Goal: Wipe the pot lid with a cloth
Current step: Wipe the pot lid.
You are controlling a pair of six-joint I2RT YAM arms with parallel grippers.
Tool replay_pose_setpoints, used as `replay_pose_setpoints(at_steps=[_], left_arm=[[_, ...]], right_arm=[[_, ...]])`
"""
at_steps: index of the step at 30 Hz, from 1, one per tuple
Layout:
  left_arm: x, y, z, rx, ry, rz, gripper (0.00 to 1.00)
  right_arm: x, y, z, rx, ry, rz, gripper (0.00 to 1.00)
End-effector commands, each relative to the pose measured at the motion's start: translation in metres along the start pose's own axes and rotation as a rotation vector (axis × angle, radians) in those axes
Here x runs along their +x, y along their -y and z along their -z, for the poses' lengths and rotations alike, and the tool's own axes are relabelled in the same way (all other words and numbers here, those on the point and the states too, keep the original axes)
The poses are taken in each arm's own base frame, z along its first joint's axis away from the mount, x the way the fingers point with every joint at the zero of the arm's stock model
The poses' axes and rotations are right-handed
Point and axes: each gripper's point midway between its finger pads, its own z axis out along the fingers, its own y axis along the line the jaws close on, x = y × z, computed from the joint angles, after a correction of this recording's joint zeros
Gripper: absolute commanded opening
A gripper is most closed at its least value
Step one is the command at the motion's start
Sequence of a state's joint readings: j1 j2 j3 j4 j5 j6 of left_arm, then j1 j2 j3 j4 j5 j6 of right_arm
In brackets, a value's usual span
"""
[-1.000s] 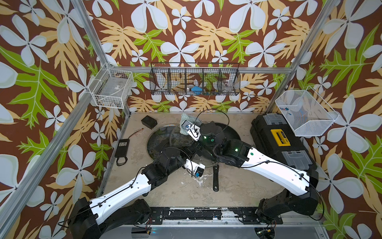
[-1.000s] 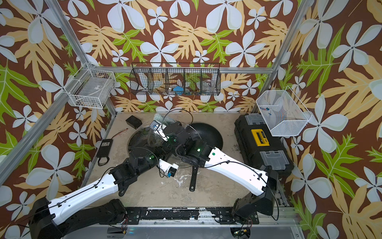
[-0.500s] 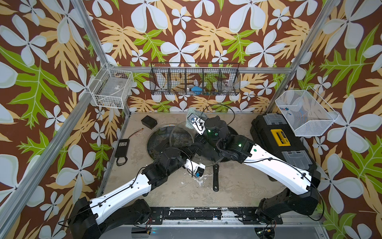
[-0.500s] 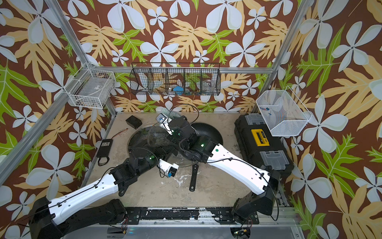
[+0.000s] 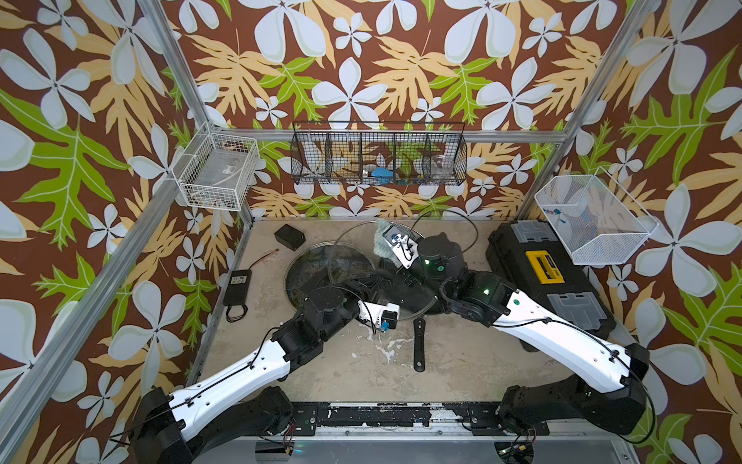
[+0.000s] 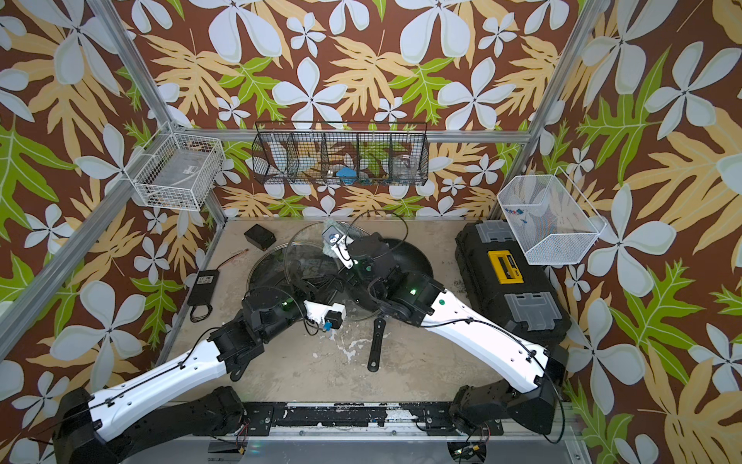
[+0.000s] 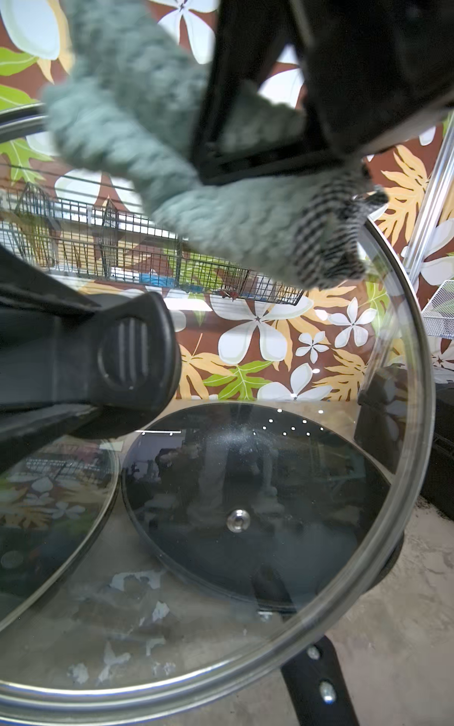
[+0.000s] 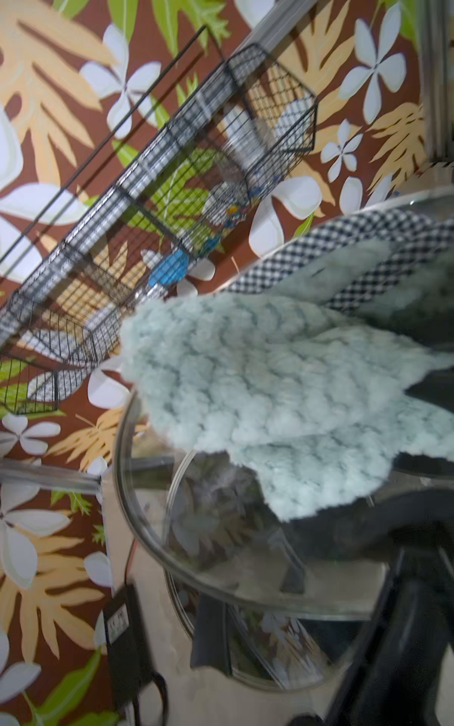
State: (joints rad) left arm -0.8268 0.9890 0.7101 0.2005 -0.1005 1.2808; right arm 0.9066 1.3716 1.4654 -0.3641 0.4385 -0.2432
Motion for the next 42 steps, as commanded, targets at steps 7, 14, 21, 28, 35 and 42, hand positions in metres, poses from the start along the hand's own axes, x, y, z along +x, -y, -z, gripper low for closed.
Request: replay_pose_setpoints(at_steps=[7,14,21,28,35,42], left_arm=[[-0.021,-0.075,0.016,-0.3,0.135,0.323,0.0],[-0.016,-0.096,0.021,-0.385,0.145,0.527,0.0],[-0.012,-0.107,0.025,-0.432,0.162,0.674,0.0],[-0.005,-0.127,0.031,-0.516,0.2,0.909,0.0],[0.001,-0.139,0.038,-0.565,0.225,1.076,0.0],[0.004,-0.147,0.038,-0.576,0.266,1.287,0.0]], right_arm=[[0.003,0.004,0.006,-0.026,0.023,-0.076,0.0],[0.009,-0.028,0.009,-0.074,0.013,-0.096,0.0],[0.016,0.035,0.025,0.103,0.024,-0.162,0.0],[0.019,-0.008,0.021,-0.03,0.02,-0.148,0.0],[0.026,-0.027,0.026,-0.034,0.009,-0.161,0.0],[0.038,0.01,0.028,0.074,0.01,-0.214,0.0]])
